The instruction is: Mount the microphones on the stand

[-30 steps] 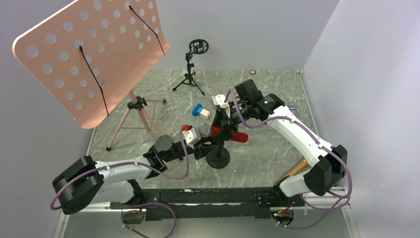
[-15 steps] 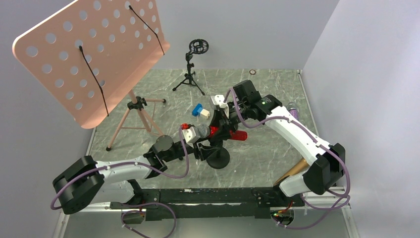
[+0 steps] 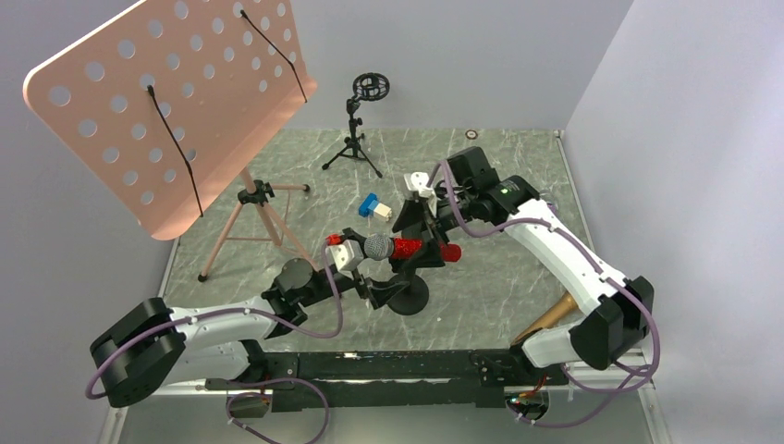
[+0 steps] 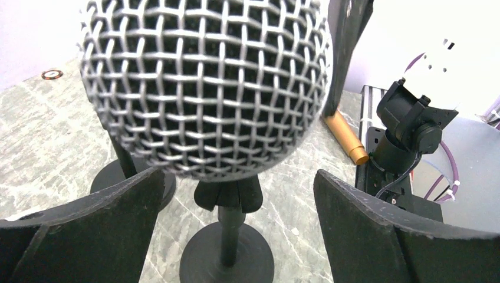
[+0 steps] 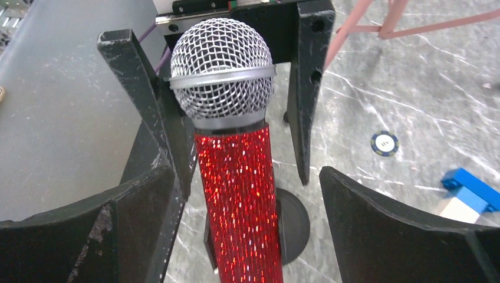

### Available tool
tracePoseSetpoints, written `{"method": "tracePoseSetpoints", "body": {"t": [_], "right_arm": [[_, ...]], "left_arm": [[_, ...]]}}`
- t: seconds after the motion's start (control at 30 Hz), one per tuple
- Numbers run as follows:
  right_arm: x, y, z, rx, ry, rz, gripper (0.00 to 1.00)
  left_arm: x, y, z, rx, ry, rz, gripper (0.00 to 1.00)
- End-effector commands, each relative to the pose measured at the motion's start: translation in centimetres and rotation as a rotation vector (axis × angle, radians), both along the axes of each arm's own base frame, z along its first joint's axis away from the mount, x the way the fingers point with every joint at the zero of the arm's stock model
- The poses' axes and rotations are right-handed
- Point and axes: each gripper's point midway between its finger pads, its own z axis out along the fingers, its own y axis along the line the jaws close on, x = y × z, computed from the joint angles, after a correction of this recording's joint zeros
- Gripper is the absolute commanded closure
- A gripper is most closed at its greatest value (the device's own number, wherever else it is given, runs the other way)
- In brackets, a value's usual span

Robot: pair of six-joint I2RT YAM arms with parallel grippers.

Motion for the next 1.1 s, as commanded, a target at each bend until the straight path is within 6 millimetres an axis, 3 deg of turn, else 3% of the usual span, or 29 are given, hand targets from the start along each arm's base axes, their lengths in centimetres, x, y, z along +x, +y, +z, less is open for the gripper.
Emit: {"method": "tracePoseSetpoints", "body": {"t": [0.0,0.2,0.33,0.5,0.67,0.9,1.07], "right_arm": [[-0.1,-1.4,3.8,0.066,-0.111,-0.004,0.0],[-0.6,-3.8,4.9,0.095,-0.127,-0.004,0.0],[0.5,-6.5,4.9,0.106,-0.169,-0.109,0.0],[0.2,-8.0,2.7,0.111,-0.183,-0.138,0.0],[-0.7,-8.1,0.5,0.139,-0.194,-0.09,0.0],[0.8,-6.8,0.9,0.13,-0.156,-0.067,0.0],[0.6,-4.8,0.3,0.085,-0.129,0.015,0.0]], "left_arm": [[-0.3,0.8,1.3,-0.043,-0.039,0.015,0.01],[-0.6,2.5,0.5,-0.059,-0.039,0.059,0.01],[-1.2,3.7,-1.5,-0.048,-0.038,0.076,0.01],[-1.4,3.5,-3.2,-0.006,-0.058,0.069,0.01],[-1.3,2.5,-3.9,0.007,-0.068,0.049,0.01],[-1.4,1.9,-4.1,-0.004,-0.063,0.028,0.02],[-1.5,1.6,-4.3,0.023,-0.062,0.015,0.02]]}}
